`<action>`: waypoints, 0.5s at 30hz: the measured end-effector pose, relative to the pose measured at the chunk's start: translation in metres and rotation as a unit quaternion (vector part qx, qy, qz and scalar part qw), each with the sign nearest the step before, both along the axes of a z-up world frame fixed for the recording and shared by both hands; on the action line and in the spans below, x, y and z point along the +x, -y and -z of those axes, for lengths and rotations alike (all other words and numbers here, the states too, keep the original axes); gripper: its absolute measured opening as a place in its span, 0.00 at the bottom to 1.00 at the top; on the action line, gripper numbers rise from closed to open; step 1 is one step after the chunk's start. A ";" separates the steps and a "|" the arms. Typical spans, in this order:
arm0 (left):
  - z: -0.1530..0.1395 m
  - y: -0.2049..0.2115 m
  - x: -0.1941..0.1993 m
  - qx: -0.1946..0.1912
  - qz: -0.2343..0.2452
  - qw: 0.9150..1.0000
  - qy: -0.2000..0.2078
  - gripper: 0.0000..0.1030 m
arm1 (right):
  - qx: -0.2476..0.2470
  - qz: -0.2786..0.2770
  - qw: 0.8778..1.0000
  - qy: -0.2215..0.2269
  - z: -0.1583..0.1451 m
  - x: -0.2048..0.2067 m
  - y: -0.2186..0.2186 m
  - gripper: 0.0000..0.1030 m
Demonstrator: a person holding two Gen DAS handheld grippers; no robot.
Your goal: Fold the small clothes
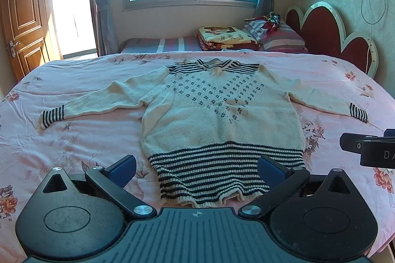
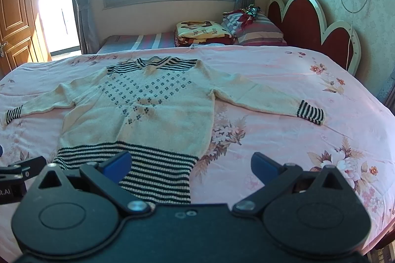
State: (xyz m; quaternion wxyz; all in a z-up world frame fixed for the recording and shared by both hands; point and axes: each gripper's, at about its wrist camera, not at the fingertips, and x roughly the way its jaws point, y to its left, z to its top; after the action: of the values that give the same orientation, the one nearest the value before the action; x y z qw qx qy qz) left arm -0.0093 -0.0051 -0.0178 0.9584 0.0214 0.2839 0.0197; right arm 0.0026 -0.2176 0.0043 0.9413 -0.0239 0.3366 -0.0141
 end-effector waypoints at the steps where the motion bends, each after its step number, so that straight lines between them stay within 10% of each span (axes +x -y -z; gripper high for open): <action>1: 0.000 0.000 0.001 0.001 -0.001 1.000 -0.001 1.00 | -0.001 0.000 1.000 0.000 0.000 0.001 0.000 0.99; 15: 0.009 -0.009 0.020 -0.053 -0.005 0.998 -0.029 1.00 | 0.063 0.007 0.998 0.024 0.002 0.013 0.029 0.99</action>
State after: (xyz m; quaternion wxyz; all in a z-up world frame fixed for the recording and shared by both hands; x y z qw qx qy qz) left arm 0.0107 0.0041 -0.0264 0.9496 -0.0301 0.3120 0.0093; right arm 0.0153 -0.2469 0.0018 0.9485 0.0377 0.3147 0.0002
